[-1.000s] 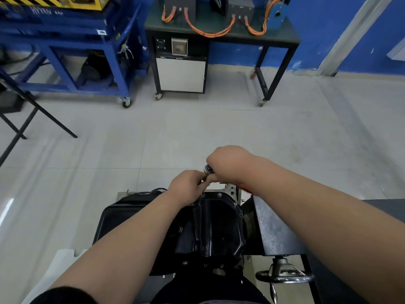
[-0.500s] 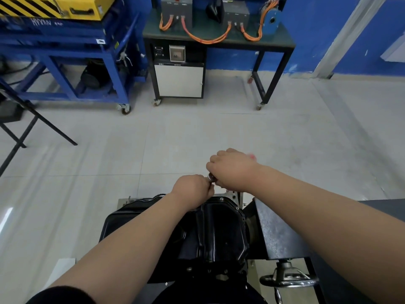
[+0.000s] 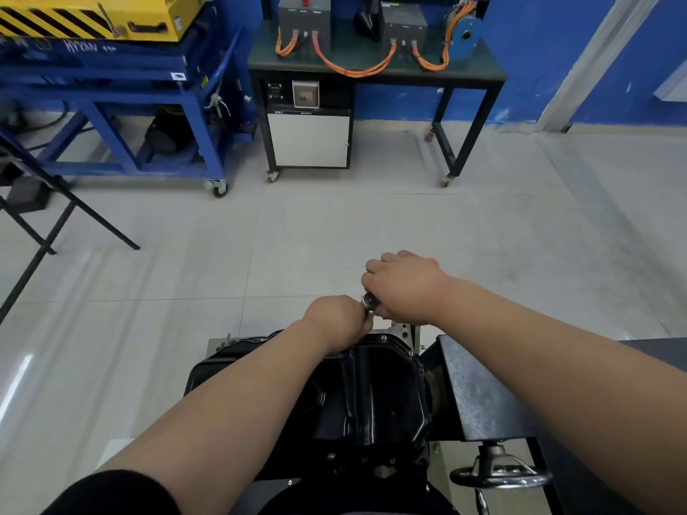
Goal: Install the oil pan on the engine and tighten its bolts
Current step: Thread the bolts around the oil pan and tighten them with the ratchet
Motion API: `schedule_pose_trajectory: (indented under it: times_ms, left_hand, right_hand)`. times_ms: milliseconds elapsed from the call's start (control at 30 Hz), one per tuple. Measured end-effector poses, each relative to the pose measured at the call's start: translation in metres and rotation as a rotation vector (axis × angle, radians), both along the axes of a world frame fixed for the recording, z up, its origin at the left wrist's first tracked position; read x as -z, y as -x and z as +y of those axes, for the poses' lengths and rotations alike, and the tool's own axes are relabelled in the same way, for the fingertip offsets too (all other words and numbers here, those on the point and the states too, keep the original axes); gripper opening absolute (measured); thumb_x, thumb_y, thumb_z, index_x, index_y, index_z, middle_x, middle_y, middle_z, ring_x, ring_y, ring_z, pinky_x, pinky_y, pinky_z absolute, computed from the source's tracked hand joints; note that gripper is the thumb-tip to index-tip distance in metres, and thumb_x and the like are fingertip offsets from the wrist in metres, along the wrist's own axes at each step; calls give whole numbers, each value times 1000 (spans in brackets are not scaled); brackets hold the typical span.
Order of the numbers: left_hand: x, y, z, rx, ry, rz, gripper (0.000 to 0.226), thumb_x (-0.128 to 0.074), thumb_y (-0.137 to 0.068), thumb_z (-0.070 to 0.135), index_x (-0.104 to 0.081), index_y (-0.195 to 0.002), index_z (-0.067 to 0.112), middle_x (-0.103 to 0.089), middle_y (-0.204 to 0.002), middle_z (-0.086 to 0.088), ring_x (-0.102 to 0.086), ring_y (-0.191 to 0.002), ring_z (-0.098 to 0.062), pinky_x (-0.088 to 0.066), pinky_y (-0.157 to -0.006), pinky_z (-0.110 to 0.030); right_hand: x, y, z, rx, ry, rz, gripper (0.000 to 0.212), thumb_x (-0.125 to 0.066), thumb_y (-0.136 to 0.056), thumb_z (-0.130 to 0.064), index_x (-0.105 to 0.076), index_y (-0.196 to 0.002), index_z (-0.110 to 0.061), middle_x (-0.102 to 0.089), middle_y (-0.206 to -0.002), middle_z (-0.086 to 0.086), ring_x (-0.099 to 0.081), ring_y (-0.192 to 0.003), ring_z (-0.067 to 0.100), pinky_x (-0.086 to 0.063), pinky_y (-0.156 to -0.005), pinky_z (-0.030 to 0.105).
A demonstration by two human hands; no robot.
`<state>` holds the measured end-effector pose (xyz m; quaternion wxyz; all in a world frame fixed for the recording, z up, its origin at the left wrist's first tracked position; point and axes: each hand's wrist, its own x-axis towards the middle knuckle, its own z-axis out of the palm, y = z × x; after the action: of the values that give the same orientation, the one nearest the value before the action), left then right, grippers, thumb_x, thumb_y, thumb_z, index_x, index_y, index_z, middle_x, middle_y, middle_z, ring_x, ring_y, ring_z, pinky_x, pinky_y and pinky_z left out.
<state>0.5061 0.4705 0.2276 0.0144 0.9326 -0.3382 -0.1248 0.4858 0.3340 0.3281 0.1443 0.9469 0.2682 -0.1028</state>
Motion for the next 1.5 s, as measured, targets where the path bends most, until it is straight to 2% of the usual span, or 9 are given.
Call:
schedule_pose_trajectory:
  times_ms: [167,333,433,600,767,1000,1167,1367,1500]
  left_hand:
    - [-4,-7,-1,-90,27,130,30,-33,-87,32,-40,-60,20,-66,-88,-5,-50,-72,-24,-36,-62,-27]
    - [-8,-3,-3,122,-18,15,35,-27,-99,33,-48,-77,15,-65,-89,-13,-56,-75,-29,-32,-58,-30]
    - [-8,-3,-3,81,-7,5,42,-25,-97,44,-41,-68,18,-60,-77,-6,-56,-72,-28,-31,-55,-29]
    - [-13,-8,-3,-10,-30,140,33,-32,-89,30,-38,-59,17,-64,-84,-9,-48,-68,-26,-32,-58,-27]
    - [-3,-3,-1,77,4,-8,36,-27,-97,36,-43,-72,17,-64,-80,-11,-56,-70,-27,-32,-55,-30]
    - [-4,-5,4,-125,22,122,26,-38,-87,32,-54,-74,15,-67,-93,-6,-56,-79,-28,-37,-64,-26]
    - [-2,0,3,-33,-6,83,27,-34,-91,33,-43,-73,16,-64,-84,-9,-50,-67,-26,-30,-52,-28]
    - [-6,-4,1,-83,4,137,26,-36,-89,28,-53,-74,16,-66,-96,-8,-56,-82,-28,-37,-64,-27]
    - [-6,-4,-1,-7,-40,88,29,-32,-93,31,-43,-70,17,-66,-91,-11,-51,-72,-27,-36,-60,-29]
  right_hand:
    - [11,10,14,331,-10,72,50,-30,-91,-60,-64,-82,-25,-49,-69,-1,-50,-70,23,-31,-62,30]
    - [4,3,-1,-1,-2,-11,25,-47,-91,-32,-56,-109,-17,-53,-111,3,-51,-103,24,-37,-81,35]
    - [1,4,0,-33,13,-42,27,-47,-91,-37,-59,-107,-19,-54,-109,2,-50,-102,23,-33,-80,33]
    - [6,8,16,314,17,124,39,-40,-90,-55,-63,-86,-24,-50,-74,0,-56,-85,23,-30,-71,33]
    - [3,1,0,-33,-82,-30,27,-47,-91,-36,-57,-109,-19,-53,-112,1,-45,-109,23,-34,-87,33]
    - [21,2,19,475,-139,143,47,-39,-85,-62,-52,-66,-22,-41,-65,-1,-45,-82,25,-31,-66,32]
    - [7,-6,0,12,-124,40,29,-49,-87,-42,-60,-101,-20,-57,-102,0,-49,-102,21,-33,-77,31]
    - [14,3,17,282,-24,61,47,-37,-87,-60,-50,-65,-21,-51,-71,0,-55,-76,24,-35,-69,33]
    - [9,2,15,104,-15,30,29,-43,-92,-42,-59,-85,-19,-56,-87,1,-56,-93,24,-37,-73,33]
